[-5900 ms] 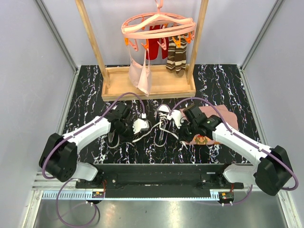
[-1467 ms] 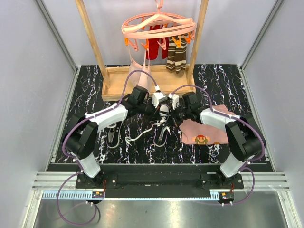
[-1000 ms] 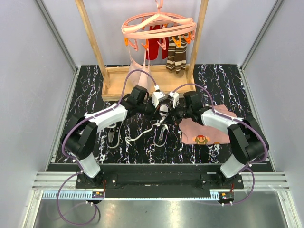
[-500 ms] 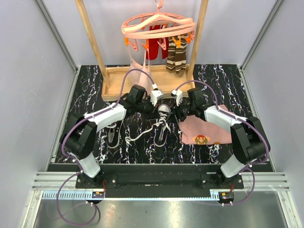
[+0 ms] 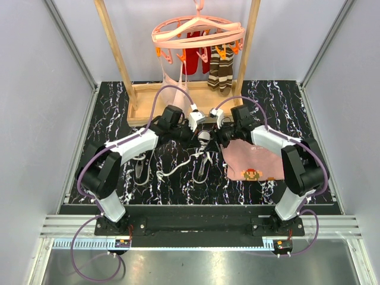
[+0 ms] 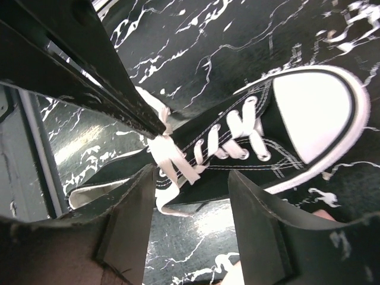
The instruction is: Tie the shoes
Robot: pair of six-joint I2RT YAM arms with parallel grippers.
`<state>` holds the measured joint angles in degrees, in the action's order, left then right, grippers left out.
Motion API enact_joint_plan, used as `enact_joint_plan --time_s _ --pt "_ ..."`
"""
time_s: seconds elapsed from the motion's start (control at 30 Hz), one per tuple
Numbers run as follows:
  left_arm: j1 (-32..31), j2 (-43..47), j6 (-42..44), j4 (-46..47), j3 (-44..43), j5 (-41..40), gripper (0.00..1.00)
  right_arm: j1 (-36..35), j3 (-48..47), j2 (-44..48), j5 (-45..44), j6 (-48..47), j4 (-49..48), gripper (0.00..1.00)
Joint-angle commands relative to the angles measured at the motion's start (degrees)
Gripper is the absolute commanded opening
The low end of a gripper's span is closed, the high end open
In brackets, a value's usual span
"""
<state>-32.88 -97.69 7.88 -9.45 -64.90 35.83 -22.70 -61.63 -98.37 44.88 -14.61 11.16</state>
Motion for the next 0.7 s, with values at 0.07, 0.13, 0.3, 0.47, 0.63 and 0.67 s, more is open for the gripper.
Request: enact_joint_plan --time_s 0.07,0.13,0.3,0.47,0.63,0.67 --pt "0.4 -0.6 0.4 1.5 -2.9 1.5 0.0 0.2 -3.2 -1.8 4.1 -2.1 0.2 0.62" --pt "0.4 -0.7 0.5 1.5 -2.9 1.7 0.0 0.2 -3.6 -2.3 4.7 -2.4 0.3 0.61" --pt "0.5 -0.9 0.2 1.5 -3.0 1.9 0.0 0.1 -4.4 -3.8 6.4 -1.9 0.3 0.58" --pt "0.4 -1.2 0.2 1.5 -3.3 2.1 0.0 -0.2 -5.2 -5.6 7.1 -1.5 -0.1 0.48" --pt "0.4 -1.1 -0.1 1.4 -3.1 2.5 0.0 -0.2 -4.3 -5.7 7.1 0.8 -2.8 0.34" --pt "0.5 -1.1 -0.3 1.5 -2.9 2.6 0.0 -0.4 -4.2 -5.6 7.0 1.3 -3.2 0.33"
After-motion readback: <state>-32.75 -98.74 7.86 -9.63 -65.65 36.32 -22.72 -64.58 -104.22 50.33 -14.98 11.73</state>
